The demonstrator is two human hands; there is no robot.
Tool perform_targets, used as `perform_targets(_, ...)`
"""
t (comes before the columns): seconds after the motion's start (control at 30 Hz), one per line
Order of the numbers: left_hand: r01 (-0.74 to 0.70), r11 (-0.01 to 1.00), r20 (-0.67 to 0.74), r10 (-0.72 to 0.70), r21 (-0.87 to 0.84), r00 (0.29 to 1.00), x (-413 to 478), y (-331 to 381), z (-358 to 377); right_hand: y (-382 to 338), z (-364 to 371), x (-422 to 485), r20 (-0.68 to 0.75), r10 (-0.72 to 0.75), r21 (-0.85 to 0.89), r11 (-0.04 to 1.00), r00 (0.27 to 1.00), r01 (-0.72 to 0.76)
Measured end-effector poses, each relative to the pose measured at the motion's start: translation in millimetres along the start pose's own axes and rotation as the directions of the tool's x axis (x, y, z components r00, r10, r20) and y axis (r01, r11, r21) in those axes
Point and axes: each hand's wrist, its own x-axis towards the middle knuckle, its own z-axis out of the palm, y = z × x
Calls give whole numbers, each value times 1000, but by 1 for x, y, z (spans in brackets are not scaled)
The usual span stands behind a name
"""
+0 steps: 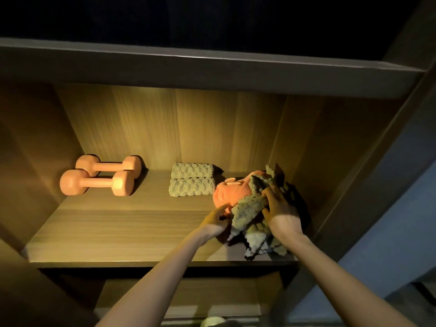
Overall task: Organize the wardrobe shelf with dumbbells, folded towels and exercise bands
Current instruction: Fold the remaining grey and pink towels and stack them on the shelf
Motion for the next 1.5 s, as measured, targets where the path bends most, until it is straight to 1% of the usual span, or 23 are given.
perform_targets(0.07, -2, 993, -39, -3, -120, 999, -12, 1, -7, -4, -15, -9, -118, -107, -116, 989, 987, 93)
perform_targets(0.1, -6, 985, -58, -4, -172, 998, -19, 4, -10, -7, -24, -15, -158, -146, -131, 983, 977, 126)
perform_targets(0.17, -8, 965, -97, -19, -262, 995, -36, 14, -18, -17, -44, -27, -223, -183, -64, 983, 957, 173)
perform_targets(0.27, -70, 951, -170, 19, -302, 985, -65, 38, -32, -33, -69, -42, -282, -246, 37, 963, 927, 267)
perform_targets(0.37, -147, 917, -151, 96, -371, 984, -101, 60, -46, -50, -89, -58, -270, -263, 181, 931, 926, 317)
perform_targets(0.4, -189, 911, -150, 142, -366, 978, -115, 65, -49, -55, -94, -63, -245, -267, 268, 905, 932, 330)
perform_targets(0.47, -293, 926, -197, 249, -239, 948, -140, 72, -58, -66, -102, -76, -238, -288, 399, 842, 928, 363)
perform_targets(0.53, -372, 926, -292, 339, -66, 894, -159, 72, -66, -76, -110, -90, -257, -310, 449, 801, 915, 397)
perform_targets(0.57, -402, 915, -335, 373, -20, 865, -169, 71, -70, -81, -112, -97, -261, -321, 468, 783, 911, 410)
perform_targets(0.67, -449, 894, -406, 413, 8, 815, -197, 66, -82, -94, -119, -118, -262, -380, 521, 718, 887, 461)
perform_targets(0.77, -474, 881, -402, 432, -6, 807, -226, 60, -93, -103, -118, -136, -230, -425, 557, 681, 876, 476)
perform_targets(0.83, -471, 882, -392, 426, -19, 815, -243, 57, -99, -107, -112, -146, -226, -424, 529, 702, 877, 476)
perform_targets(0.9, -443, 895, -410, 383, -59, 828, -255, 53, -103, -112, -106, -153, -303, -388, 439, 754, 870, 489)
perform_targets(0.93, -424, 902, -429, 352, -82, 832, -260, 51, -105, -116, -103, -157, -348, -359, 435, 757, 866, 488)
perform_targets(0.97, -408, 907, -447, 323, -106, 834, -262, 49, -106, -119, -103, -161, -358, -329, 480, 738, 874, 474)
perform_targets(1.0, -394, 909, -465, 293, -134, 835, -264, 48, -106, -124, -102, -165, -322, -318, 577, 681, 892, 451)
perform_targets(1.07, -371, 908, -490, 236, -196, 839, -269, 44, -108, -137, -101, -173, -186, -384, 759, 529, 905, 380)
perform_targets(1.1, -363, 904, -495, 215, -225, 842, -270, 43, -109, -142, -100, -176, -150, -432, 788, 490, 889, 372)
perform_targets(1.13, -357, 900, -499, 196, -251, 844, -272, 42, -110, -146, -99, -179, -139, -474, 787, 480, 870, 387)
perform_targets(1.23, -344, 871, -504, 135, -350, 853, -271, 42, -111, -158, -95, -181, -172, -520, 726, 507, 837, 464)
perform_targets(1.37, -283, 827, -429, 56, -486, 901, -265, 46, -112, -168, -90, -173, -204, -482, 692, 544, 852, 474)
perform_targets(1.43, -265, 794, -371, 54, -546, 927, -262, 47, -115, -171, -88, -167, -223, -466, 654, 580, 856, 486)
perform_targets(1.5, -271, 784, -358, 67, -558, 931, -259, 45, -118, -173, -89, -161, -221, -448, 644, 600, 866, 475)
